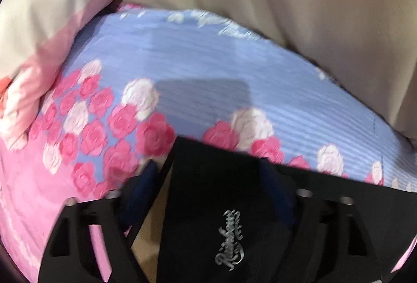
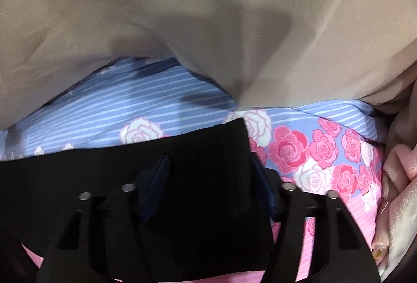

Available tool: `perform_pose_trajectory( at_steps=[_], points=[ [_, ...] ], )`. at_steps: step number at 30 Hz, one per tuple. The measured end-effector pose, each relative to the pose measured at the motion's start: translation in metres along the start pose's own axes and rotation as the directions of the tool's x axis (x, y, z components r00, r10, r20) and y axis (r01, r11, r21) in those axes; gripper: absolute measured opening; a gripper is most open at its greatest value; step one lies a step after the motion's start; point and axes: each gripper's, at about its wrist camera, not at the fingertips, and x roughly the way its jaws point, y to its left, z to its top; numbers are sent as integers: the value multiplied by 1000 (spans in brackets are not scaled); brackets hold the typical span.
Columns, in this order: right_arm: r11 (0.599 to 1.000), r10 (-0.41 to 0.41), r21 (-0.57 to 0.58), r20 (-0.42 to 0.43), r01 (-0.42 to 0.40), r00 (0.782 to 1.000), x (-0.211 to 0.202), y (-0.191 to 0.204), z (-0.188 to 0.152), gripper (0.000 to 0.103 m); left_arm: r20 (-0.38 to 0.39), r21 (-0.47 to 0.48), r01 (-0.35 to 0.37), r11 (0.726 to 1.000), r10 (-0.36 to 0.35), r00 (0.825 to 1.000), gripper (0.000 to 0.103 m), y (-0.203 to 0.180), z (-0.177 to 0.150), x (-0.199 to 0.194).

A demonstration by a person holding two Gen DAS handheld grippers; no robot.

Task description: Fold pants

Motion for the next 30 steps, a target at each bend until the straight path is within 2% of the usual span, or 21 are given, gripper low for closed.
perform_pose_trajectory(
  at_steps=[1, 2, 3, 4, 6, 8, 10, 11, 13, 16, 18, 19, 20, 22, 24, 25, 26, 28, 29, 30],
  points=[
    [1000, 3, 11, -4, -3, 1000, 0, -2, 4, 34, 2, 14, 10, 1000, -10, 1000, 44, -3, 2, -1],
    [999, 28, 26, -11, -28, 1000, 1, -2, 8, 16, 4, 22, 33, 999, -33, 999, 25, -6, 4, -3],
    [999, 41, 35, -11, -40, 999, 2, -4, 12, 12, -1, 19, 54, 998, -54, 999, 24, -9, 7, -7],
    [999, 38, 30, -1, -37, 999, -2, 0, 14, 10, 12, 23, 46, 999, -47, 999, 21, -12, 8, -12],
    [999, 45, 27, 50, -46, 998, -18, 6, 20, 10, 73, 41, 54, 998, -57, 996, 21, -14, 8, -32],
    [997, 65, 35, 129, -70, 989, -45, 8, 23, 9, 150, 12, 113, 993, -114, 982, 21, -5, 6, -61],
    [994, 102, 21, 217, -109, 971, -83, 13, 26, 9, 231, -11, 209, 978, -201, 952, 21, 12, 1, -100],
    [993, 114, 12, 242, -121, 963, -96, 12, 26, 9, 255, -4, 238, 971, -229, 939, 21, 14, -2, -118],
    [987, 156, -29, 317, -155, 935, -141, 20, 18, 9, 306, 40, 285, 958, -283, 909, 22, 18, -14, -160],
    [984, 179, -68, 388, -165, 904, -193, 20, -9, 9, 371, 127, 346, 930, -368, 853, 22, 32, -53, -224],
    [986, 168, -75, 404, -151, 899, -219, 11, -34, 9, 380, 164, 370, 914, -405, 832, 22, 43, -85, -255],
    [988, 152, -72, 397, -134, 905, -226, 6, -51, 9, 371, 174, 374, 911, -413, 832, 22, 48, -105, -267],
    [991, 133, -67, 383, -116, 914, -230, 1, -68, 10, 353, 181, 368, 912, -409, 841, 22, 55, -122, -272],
    [997, 83, -35, 312, -76, 947, -225, -14, -114, 10, 280, 175, 341, 924, -378, 882, 23, 71, -163, -270],
    [999, 44, 7, 214, -47, 976, -205, -34, -161, 13, 186, 171, 279, 945, -309, 933, 24, 82, -199, -249],
    [999, 29, 27, 148, -33, 989, -191, -41, -183, 16, 148, 165, 250, 954, -275, 950, 24, 86, -210, -236],
    [998, 3, 58, 39, -6, 999, -165, -51, -208, 17, 94, 150, 229, 962, -244, 965, 24, 90, -224, -220],
    [993, -18, 114, -74, 26, 997, -146, -75, -255, 20, -31, 123, 186, 975, -183, 983, 25, 99, -248, -178],
    [989, -17, 144, -87, 29, 996, -147, -78, -271, 33, -71, 114, 183, 976, -176, 982, 25, 103, -258, -166],
    [979, -25, 200, -45, 33, 999, -154, -84, -289, 38, -88, 107, 164, 981, -155, 984, 27, 106, -265, -155]
  ],
)
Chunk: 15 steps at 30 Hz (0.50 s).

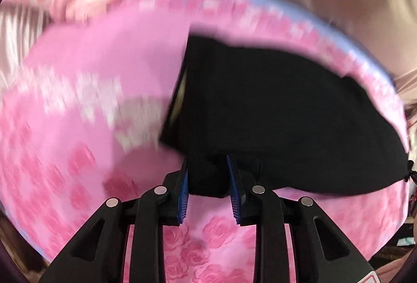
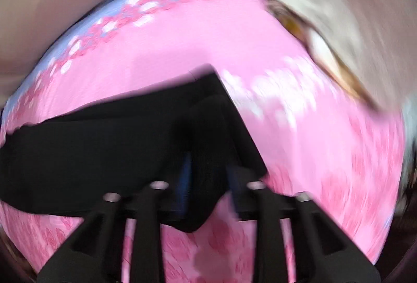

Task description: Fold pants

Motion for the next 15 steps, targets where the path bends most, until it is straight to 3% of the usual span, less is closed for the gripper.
perform_pose_trajectory(
  at_steps=[1, 3, 5, 8, 11, 12, 13, 14, 15],
  points=[
    [999, 1, 44, 16, -2, 1000, -6, -5, -4, 42, 3, -16, -1, 1000, 1, 1000, 29, 3, -3, 4],
    [987, -7, 162, 39, 1, 999, -24, -14, -15, 67, 24, -74, 22, 997, -20, 1000, 30, 10, -5, 1],
    [970, 22, 241, 75, -39, 997, -30, -31, -20, 67, 34, -105, 37, 994, -34, 999, 32, 13, -6, -1],
    [938, 86, 323, 138, -126, 987, -48, -36, -21, 70, 32, -104, 3, 995, 0, 999, 37, 11, -7, -2],
    [941, 88, 310, 160, -135, 983, -54, -35, -16, 90, 35, -125, -23, 992, 28, 999, 46, 7, -9, -1],
    [948, 74, 296, 146, -115, 987, -47, -30, -7, 91, 34, -130, -51, 990, 56, 998, 49, 5, -10, 0],
    [952, 81, 284, 130, -115, 988, -41, -28, -2, 91, 36, -133, -63, 989, 68, 997, 54, 5, -16, -3],
    [957, 61, 275, 113, -90, 992, -42, -26, -5, 82, 33, -138, -75, 988, 80, 996, 56, 6, -15, -2],
    [966, 28, 255, 89, -50, 996, -42, -24, -5, 40, 25, -149, -79, 986, 84, 996, 56, 6, -15, -2]
  ],
)
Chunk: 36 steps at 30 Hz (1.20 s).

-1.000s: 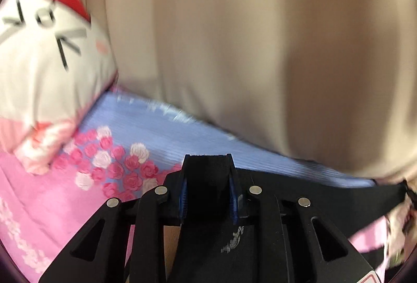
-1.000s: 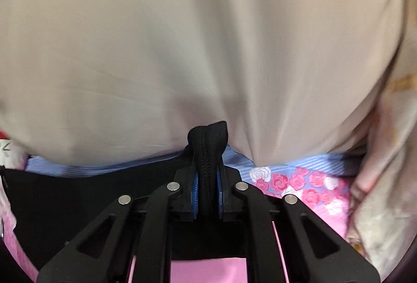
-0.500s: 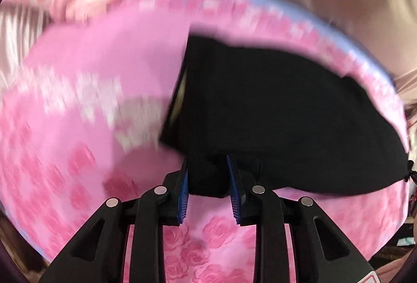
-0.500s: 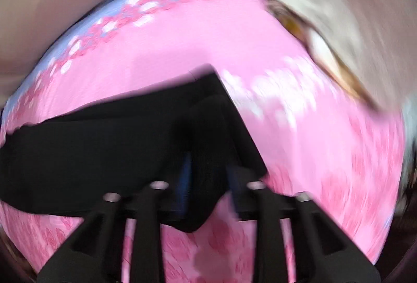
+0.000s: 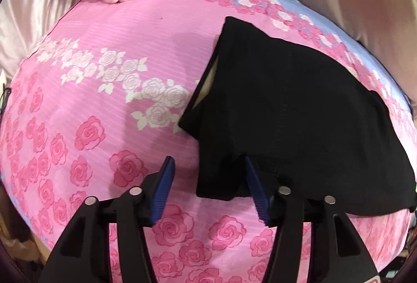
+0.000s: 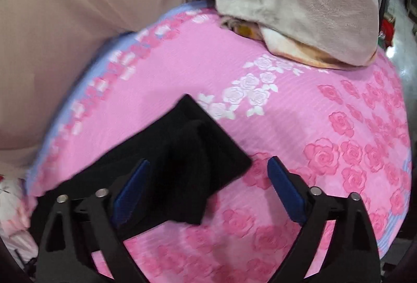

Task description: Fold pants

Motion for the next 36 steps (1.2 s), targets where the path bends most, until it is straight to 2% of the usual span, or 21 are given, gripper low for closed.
perform_pose_trajectory(
  at_steps=[1, 3, 5, 6, 8, 10, 12, 14, 16, 17, 18, 19, 22, 25, 26, 29, 31, 33, 34, 35, 36],
  points=[
    [1000, 18, -21, -16, -19, 1000, 1, 6, 4, 20, -3, -7, -4, 1000, 4, 1000, 56, 1, 3, 1],
    [996, -19, -89, 15, 20, 1000, -7, 28, 24, 4, -1, -20, -19, 1000, 19, 1000, 54, 2, 12, -2],
    [984, 61, -172, 131, -38, 989, -42, 58, 50, 3, 56, -16, -68, 998, 69, 996, 51, 3, 27, -16],
    [970, 124, -232, 239, -68, 963, -75, 72, 62, 3, 72, -19, -73, 997, 74, 995, 51, 5, 33, -21],
    [953, 133, -301, 319, -33, 938, -110, 74, 70, 3, 73, -25, -48, 999, 49, 996, 51, 11, 44, -25],
    [957, 49, -289, 265, 31, 963, -101, 48, 63, 3, 64, -6, -74, 997, 75, 995, 51, 15, 46, -25],
    [987, -101, -120, 78, 110, 992, -65, -6, 46, 9, 56, 3, -95, 995, 95, 994, 51, 16, 41, -24],
    [996, -90, -7, -17, 90, 996, -54, -23, 31, 9, 38, -9, -98, 995, 98, 994, 52, 13, 35, -22],
    [996, 20, -83, 20, -18, 1000, -59, 4, 24, 12, 25, -7, -82, 997, 82, 996, 52, 0, 27, -19],
    [990, 62, -128, 22, -58, 998, -57, 25, 26, 37, 21, 2, -76, 997, 76, 997, 52, -8, 24, -18],
    [987, 65, -151, 13, -62, 998, -54, 38, 29, 79, 21, 25, -71, 997, 70, 997, 52, -22, 21, -18],
    [982, 45, -186, 11, -42, 999, -50, 53, 33, 92, 31, 47, -62, 997, 61, 998, 52, -35, 19, -20],
    [947, -10, -322, -3, 8, 1000, -32, 87, 38, 84, 59, 103, -18, 994, 12, 998, 52, -77, 15, -29],
    [957, -7, -287, -133, -32, 991, 4, 84, 45, 35, 85, 143, 55, 988, -68, 994, 53, -120, 13, -39],
    [955, -14, -294, -159, -34, 987, 14, 84, 46, 10, 86, 152, 84, 985, -98, 991, 53, -133, 14, -42],
    [907, 46, -411, -127, -94, 991, 0, 110, 51, 7, 87, 169, 131, 977, -147, 985, 53, -166, 17, -44],
    [835, 197, -526, 10, -162, 980, -61, 134, 55, 7, 82, 191, 161, 968, -179, 980, 53, -184, 15, -48],
    [772, 253, -621, 102, -137, 962, -101, 127, 46, 9, 69, 222, 165, 961, -185, 980, 56, -198, 11, -48],
    [760, 202, -645, 109, -86, 973, -96, 112, 39, 12, 67, 238, 154, 959, -175, 982, 57, -203, 8, -47],
    [767, 117, -641, 80, -39, 990, -79, 90, 32, 28, 59, 257, 147, 955, -168, 984, 57, -209, 3, -43],
    [797, -20, -604, -17, 6, 1000, -45, 55, 20, 35, 48, 268, 138, 953, -156, 987, 57, -213, -2, -39]
  ],
)
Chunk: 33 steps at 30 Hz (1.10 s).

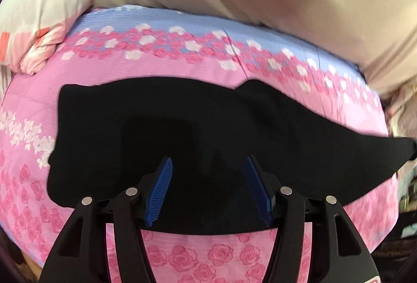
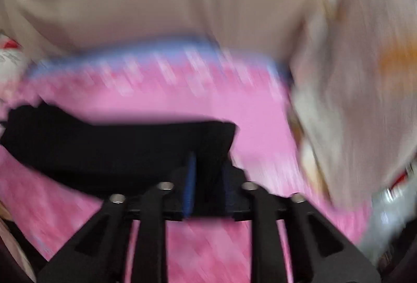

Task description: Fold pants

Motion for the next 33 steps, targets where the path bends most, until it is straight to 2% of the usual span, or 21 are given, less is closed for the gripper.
perform_pose_trajectory(
  at_steps=[1, 3, 6, 7, 9, 10, 11, 13, 16, 18, 20, 21, 23, 24, 25, 26, 27, 29, 30, 31, 33],
  points=[
    [997, -59, 42, -131, 65, 990, 25, -16, -27, 36, -17, 6, -13, 1000, 13, 1000, 57, -3, -3, 5],
    [985, -101, 111, -241, 131, 965, 43, -34, -63, 36, -58, 8, -7, 1000, 7, 998, 57, -8, -9, 14],
    [949, -34, 308, -94, 62, 995, 18, -44, -70, 37, -82, 43, -29, 999, 32, 996, 57, -17, -16, 22],
    [939, -8, 344, -58, 28, 998, 14, -45, -66, 43, -90, 54, -40, 998, 45, 995, 57, -20, -17, 26],
    [922, 46, 384, 16, -49, 999, 10, -40, -43, 91, -102, 67, -34, 997, 41, 994, 57, -27, -18, 33],
    [929, 38, 366, 29, -46, 999, 13, -33, -28, 92, -105, 72, -40, 997, 48, 993, 57, -31, -17, 36],
    [943, 50, 328, 27, -56, 998, 24, -26, -13, 91, -107, 74, -37, 997, 45, 993, 57, -34, -17, 38],
    [960, 71, 270, -11, -66, 997, 51, -16, 9, 75, -105, 78, -30, 997, 38, 994, 57, -41, -16, 40],
    [982, 94, 178, -143, -68, 985, 97, 2, 28, 20, -105, 90, -31, 995, 41, 994, 60, -51, -17, 43],
    [998, 47, 58, -175, -38, 983, 104, 20, 30, 8, -101, 99, -50, 994, 60, 993, 61, -53, -17, 44],
    [1000, 2, 3, -111, -1, 994, 82, 26, 45, 8, -98, 96, -63, 993, 72, 993, 61, -50, -18, 42],
    [1000, -26, -1, -27, 26, 999, 61, 25, 56, 7, -96, 90, -68, 994, 76, 992, 61, -46, -19, 42],
    [995, -96, -33, 68, 99, 993, 44, 23, 68, 9, -94, 79, -90, 993, 97, 991, 61, -39, -21, 42],
    [984, -152, -86, 39, 154, 988, 59, 23, 66, 17, -93, 66, -102, 993, 108, 990, 61, -34, -24, 43],
    [980, -173, -105, -52, 167, 984, 81, 20, 59, 24, -97, 49, -113, 992, 117, 988, 61, -29, -26, 45],
    [973, -214, -125, -181, 193, 960, 107, 15, 48, 22, -104, 39, -117, 992, 120, 987, 61, -25, -27, 47],
    [955, -287, -134, -184, 266, 940, 111, 13, 41, 23, -110, 25, -132, 991, 134, 985, 61, -19, -28, 48],
    [947, -317, 31, -60, 319, 947, 70, 17, 55, 26, -106, 11, -162, 987, 163, 981, 61, -7, -29, 45],
    [952, -296, 83, 3, 295, 955, 48, 29, 62, 26, -98, -3, -178, 984, 177, 979, 61, 3, -30, 41],
    [973, -220, 82, 76, 213, 973, 26, 58, 73, 26, -93, -19, -187, 982, 185, 978, 62, 14, -31, 38],
    [999, -39, -10, 103, 40, 994, 16, 125, 92, 27, -79, -54, -220, 974, 215, 973, 62, 37, -33, 31]
  ],
)
